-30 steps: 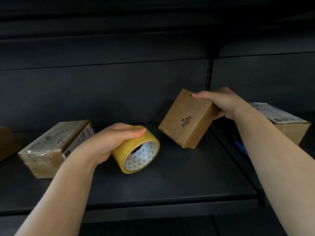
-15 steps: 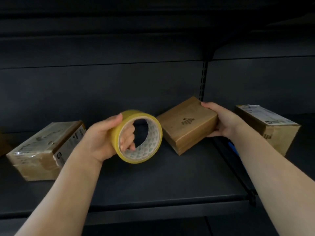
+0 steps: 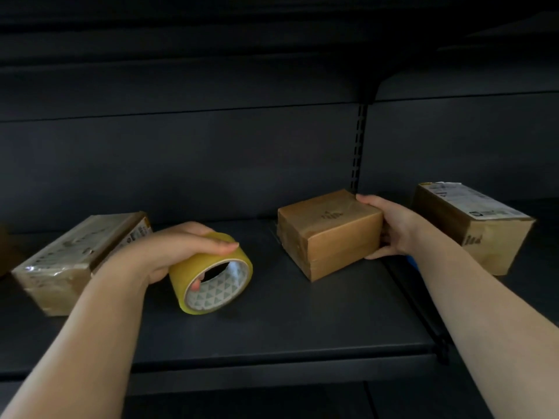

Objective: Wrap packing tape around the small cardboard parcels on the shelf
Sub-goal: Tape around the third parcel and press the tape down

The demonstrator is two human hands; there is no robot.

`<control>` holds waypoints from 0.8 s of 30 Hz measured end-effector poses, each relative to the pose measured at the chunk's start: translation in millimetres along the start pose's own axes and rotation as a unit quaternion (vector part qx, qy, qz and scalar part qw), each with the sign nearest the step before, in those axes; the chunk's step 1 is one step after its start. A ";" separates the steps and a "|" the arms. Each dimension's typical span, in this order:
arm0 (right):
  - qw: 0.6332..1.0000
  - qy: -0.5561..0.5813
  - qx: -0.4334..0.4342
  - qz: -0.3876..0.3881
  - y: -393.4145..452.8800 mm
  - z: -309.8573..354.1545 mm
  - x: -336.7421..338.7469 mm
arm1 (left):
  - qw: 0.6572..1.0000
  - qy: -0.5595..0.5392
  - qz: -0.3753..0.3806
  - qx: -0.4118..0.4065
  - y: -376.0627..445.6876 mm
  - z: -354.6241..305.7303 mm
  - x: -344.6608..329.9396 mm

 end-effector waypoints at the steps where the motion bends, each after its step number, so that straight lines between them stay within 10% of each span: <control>1: 0.999 -0.034 -0.002 0.000 -0.2 1.7 -0.6 | 1.000 0.007 0.002 0.000 -0.5 -0.5 1.7; 6: 0.955 -0.285 0.056 -0.059 -3.1 33.3 -2.4 | 1.000 0.015 -0.002 0.028 -2.7 -1.1 8.8; 13: 0.676 -0.651 0.287 -0.193 -25.0 58.6 -63.5 | 0.999 0.010 -0.029 0.017 -2.7 7.2 9.0; 24: 0.702 -0.662 0.224 -0.135 -47.4 37.4 -91.5 | 0.986 0.101 0.092 -0.097 4.0 -5.3 9.6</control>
Point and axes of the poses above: each hand's wrist, its own y-axis towards the middle knuckle, its own x-axis out of the back of the hand, z = x × y, the point moved 4 cm from there along y, towards the middle knuckle, and after that the axes turned 6 degrees about z, right-handed, at the moved point
